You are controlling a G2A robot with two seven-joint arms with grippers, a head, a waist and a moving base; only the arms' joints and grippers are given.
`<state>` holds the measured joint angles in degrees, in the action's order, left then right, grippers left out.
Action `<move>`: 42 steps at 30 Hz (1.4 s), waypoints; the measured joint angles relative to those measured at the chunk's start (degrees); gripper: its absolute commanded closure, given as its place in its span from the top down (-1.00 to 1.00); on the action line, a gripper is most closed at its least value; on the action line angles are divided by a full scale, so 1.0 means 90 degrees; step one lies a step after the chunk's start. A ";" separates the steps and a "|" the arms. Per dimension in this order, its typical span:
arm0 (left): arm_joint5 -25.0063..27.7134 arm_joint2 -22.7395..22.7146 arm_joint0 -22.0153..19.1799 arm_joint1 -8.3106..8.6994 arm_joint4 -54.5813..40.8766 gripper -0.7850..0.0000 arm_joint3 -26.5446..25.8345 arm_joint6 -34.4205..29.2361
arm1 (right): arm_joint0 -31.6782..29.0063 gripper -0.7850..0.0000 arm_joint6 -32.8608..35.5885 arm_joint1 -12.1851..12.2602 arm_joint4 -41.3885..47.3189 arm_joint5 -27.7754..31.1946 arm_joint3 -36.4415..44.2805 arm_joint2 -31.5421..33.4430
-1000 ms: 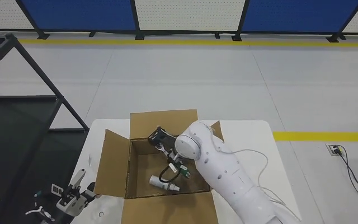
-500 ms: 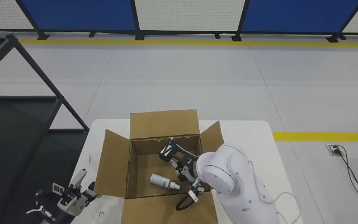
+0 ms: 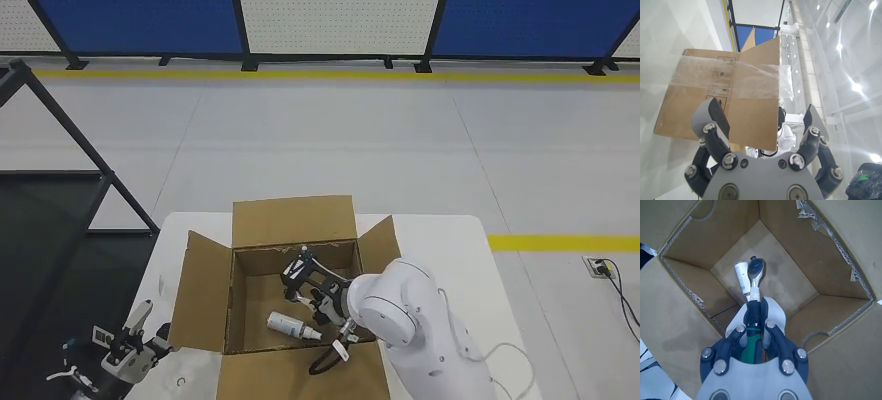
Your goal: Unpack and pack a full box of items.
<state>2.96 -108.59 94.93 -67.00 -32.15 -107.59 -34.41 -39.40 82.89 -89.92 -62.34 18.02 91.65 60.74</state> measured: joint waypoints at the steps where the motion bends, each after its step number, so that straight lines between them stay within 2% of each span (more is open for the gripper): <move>1: 0.0000 -0.0003 -0.0002 0.0001 -0.0016 1.00 0.0006 -0.0004 | 0.0047 -1.00 0.0033 0.0005 0.0062 -0.0001 -0.0062 0.0002; 6: -0.0003 -0.0014 -0.0015 0.0007 -0.0025 1.00 0.0041 0.0006 | 0.0140 -1.00 -0.0169 0.0026 0.0165 -0.0118 -0.0148 0.0044; 15: -0.0013 -0.0012 -0.0049 0.0018 -0.0030 1.00 0.0074 0.0002 | -0.0052 -1.00 -0.0509 0.0119 0.0615 -0.0367 0.0222 0.0421; 25: -0.0057 0.0019 -0.0108 0.0034 0.0011 1.00 0.0108 -0.0016 | -0.0813 -1.00 -0.1213 0.0304 0.1288 -0.0297 0.1197 0.1129; 37: -0.0090 0.0059 -0.0150 0.0053 0.0093 1.00 0.0119 -0.0038 | -0.1815 -1.00 -0.2034 0.0500 0.1277 -0.0445 0.2339 0.1617; 42: -0.0089 0.0066 -0.0160 0.0061 0.0104 1.00 0.0126 -0.0052 | -0.1915 -1.00 -0.1920 0.0566 0.1180 -0.0370 0.2431 0.1589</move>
<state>2.16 -108.00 93.49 -66.45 -31.20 -106.45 -34.87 -56.64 65.61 -84.83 -51.72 14.69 113.53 75.04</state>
